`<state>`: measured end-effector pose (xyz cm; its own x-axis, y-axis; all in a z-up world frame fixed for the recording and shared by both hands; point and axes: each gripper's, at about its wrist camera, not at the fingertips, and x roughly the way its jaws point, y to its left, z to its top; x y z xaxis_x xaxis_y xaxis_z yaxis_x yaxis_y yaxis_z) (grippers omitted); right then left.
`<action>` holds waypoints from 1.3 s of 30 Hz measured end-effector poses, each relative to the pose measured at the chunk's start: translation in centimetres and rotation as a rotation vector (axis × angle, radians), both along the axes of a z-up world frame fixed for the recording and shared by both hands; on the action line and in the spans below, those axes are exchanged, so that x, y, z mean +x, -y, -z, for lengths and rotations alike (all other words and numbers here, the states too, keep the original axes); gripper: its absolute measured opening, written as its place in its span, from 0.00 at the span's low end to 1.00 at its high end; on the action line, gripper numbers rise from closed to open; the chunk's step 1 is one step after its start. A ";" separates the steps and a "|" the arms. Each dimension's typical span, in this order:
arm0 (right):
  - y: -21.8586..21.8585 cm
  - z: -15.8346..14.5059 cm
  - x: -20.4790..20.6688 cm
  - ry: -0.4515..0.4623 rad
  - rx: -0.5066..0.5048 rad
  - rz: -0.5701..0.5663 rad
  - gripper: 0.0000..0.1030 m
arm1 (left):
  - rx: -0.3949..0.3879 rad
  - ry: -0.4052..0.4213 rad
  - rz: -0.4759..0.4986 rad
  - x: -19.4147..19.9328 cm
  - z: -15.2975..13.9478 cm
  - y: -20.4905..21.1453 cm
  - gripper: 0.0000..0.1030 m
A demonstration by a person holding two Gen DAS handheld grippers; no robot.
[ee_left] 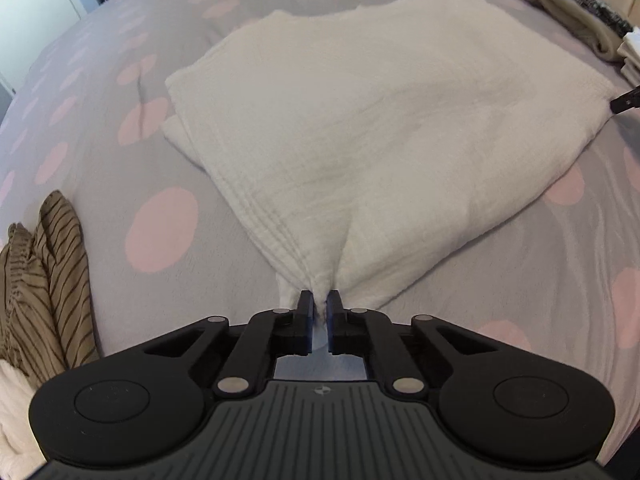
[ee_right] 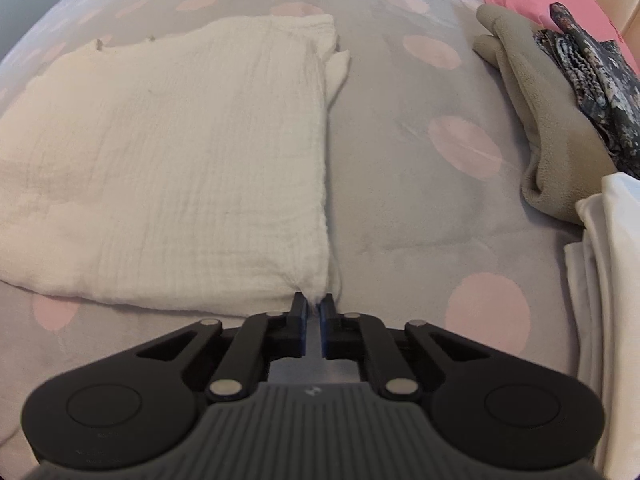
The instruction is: Fold clothes
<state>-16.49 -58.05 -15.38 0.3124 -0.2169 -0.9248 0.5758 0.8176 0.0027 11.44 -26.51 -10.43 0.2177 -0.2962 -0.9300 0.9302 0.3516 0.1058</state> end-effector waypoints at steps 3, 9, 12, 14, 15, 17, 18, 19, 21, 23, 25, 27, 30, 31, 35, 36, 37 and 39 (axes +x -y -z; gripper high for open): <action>0.4 0.1 -0.1 -0.013 0.002 0.006 0.07 | 0.022 -0.011 -0.018 0.3 -0.1 -0.2 0.04; 0.7 -1.1 -0.3 0.034 -0.015 0.018 0.25 | -0.004 -0.013 -0.040 0.7 -1.9 -1.4 0.13; 0.4 -2.2 -0.5 0.055 -0.095 0.008 0.40 | -0.021 0.023 -0.036 0.6 -3.0 -2.2 0.14; -0.5 -2.8 -0.4 0.069 -0.154 -0.042 0.40 | -0.045 0.065 -0.025 0.1 -3.8 -2.5 0.18; -1.0 -3.0 -0.3 0.073 -0.184 -0.073 0.42 | -0.059 0.087 -0.016 -0.3 -4.2 -2.5 0.21; -2.7 -3.5 -0.1 0.086 -0.260 -0.160 0.46 | -0.088 0.135 0.020 -1.2 -5.0 -2.6 0.30; -3.5 -3.7 0.0 0.092 -0.296 -0.206 0.48 | -0.097 0.159 0.045 -1.7 -5.3 -2.4 0.33; -4.3 -3.9 0.0 0.098 -0.332 -0.251 0.48 | -0.105 0.179 0.071 -2.2 -5.5 -2.3 0.37; -5.7 -4.2 0.1 0.108 -0.394 -0.333 0.49 | -0.117 0.208 0.110 -3.0 -5.9 -2.1 0.38; -6.8 -4.5 0.1 0.111 -0.432 -0.397 0.50 | -0.117 0.234 0.144 -3.8 -5.9 -1.7 0.39; -7.7 -4.5 0.0 0.111 -0.471 -0.472 0.51 | -0.108 0.265 0.182 -4.7 -5.7 -1.4 0.40; -8.6 -3.9 -0.1 0.095 -0.491 -0.545 0.53 | -0.080 0.308 0.249 -6.1 -4.8 -1.2 0.40; -10.0 -2.5 -0.3 0.042 -0.521 -0.647 0.53 | -0.019 0.360 0.353 -8.2 -3.0 -0.8 0.41; -10.5 -2.0 -0.4 0.021 -0.540 -0.683 0.53 | 0.003 0.377 0.386 -8.8 -2.3 -0.7 0.41; -11.8 0.1 -0.7 -0.066 -0.625 -0.799 0.53 | 0.077 0.466 0.527 -11.5 0.5 -0.7 0.41; -11.9 0.5 -0.8 -0.077 -0.638 -0.817 0.53 | 0.095 0.494 0.554 -11.9 1.1 -0.7 0.41; -12.0 0.8 -0.9 -0.087 -0.655 -0.832 0.53 | 0.119 0.527 0.574 -12.3 1.8 -0.6 0.41; -12.0 1.5 -0.9 -0.110 -0.693 -0.859 0.53 | 0.165 0.594 0.604 -12.6 3.1 -0.3 0.41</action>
